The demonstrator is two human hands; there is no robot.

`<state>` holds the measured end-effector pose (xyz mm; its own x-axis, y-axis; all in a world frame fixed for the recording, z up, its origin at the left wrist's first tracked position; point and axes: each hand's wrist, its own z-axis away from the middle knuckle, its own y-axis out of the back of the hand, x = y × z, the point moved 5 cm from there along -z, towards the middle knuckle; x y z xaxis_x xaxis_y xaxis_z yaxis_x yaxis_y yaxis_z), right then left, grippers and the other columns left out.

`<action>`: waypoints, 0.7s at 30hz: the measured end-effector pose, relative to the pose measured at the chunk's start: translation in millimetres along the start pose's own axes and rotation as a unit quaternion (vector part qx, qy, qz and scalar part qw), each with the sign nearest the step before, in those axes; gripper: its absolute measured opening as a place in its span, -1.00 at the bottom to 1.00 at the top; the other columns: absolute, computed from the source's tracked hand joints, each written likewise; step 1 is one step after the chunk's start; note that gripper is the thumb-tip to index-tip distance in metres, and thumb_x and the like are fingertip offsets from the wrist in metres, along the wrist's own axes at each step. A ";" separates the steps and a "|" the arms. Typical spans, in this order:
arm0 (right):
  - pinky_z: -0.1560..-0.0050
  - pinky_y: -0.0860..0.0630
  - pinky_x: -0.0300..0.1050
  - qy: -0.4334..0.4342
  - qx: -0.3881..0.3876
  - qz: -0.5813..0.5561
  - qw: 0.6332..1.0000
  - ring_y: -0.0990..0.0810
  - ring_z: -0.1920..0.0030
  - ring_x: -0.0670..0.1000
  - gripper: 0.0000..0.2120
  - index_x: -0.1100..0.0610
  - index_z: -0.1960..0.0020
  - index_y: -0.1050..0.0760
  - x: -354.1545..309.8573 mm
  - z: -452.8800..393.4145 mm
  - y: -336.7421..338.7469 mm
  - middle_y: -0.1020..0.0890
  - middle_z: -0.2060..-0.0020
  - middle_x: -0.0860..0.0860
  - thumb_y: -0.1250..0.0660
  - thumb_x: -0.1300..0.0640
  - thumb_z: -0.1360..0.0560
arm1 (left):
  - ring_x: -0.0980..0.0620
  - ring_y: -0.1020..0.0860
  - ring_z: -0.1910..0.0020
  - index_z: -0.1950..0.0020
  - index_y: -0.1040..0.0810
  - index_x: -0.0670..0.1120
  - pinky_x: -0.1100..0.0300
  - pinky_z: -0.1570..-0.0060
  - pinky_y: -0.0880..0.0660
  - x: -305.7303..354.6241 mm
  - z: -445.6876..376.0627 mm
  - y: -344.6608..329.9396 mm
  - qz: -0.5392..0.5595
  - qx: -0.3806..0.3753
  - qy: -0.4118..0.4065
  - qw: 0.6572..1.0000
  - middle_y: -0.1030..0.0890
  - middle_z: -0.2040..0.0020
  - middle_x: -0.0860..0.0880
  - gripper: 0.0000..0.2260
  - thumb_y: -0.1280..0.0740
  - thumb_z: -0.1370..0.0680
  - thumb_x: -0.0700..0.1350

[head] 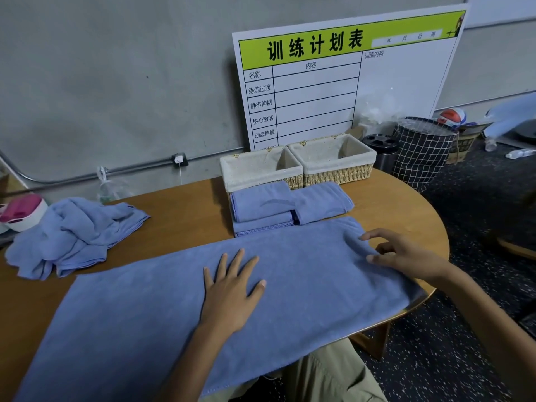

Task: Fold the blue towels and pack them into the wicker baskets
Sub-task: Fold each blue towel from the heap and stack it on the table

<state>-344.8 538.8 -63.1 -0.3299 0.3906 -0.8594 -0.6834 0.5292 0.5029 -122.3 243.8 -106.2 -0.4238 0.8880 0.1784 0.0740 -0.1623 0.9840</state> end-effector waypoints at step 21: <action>0.24 -0.53 -0.27 -0.086 -0.078 0.050 0.992 -0.67 0.21 -0.04 -0.50 -0.10 -0.18 -0.65 9.4 20.4 24.5 -0.70 -0.09 -0.06 -0.43 -0.37 -0.37 | -0.02 0.20 -0.62 -0.61 0.00 0.29 -0.29 -0.53 0.18 1.5 0.5 1.3 0.003 0.001 -0.001 1.000 0.14 -0.64 0.18 -0.23 0.31 -0.41 0.44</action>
<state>-351.4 570.8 -56.9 -0.2948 0.5646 -0.7709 -0.7497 0.3636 0.5529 -122.4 245.0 -104.7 -0.4217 0.8876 0.1851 0.0787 -0.1676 0.9827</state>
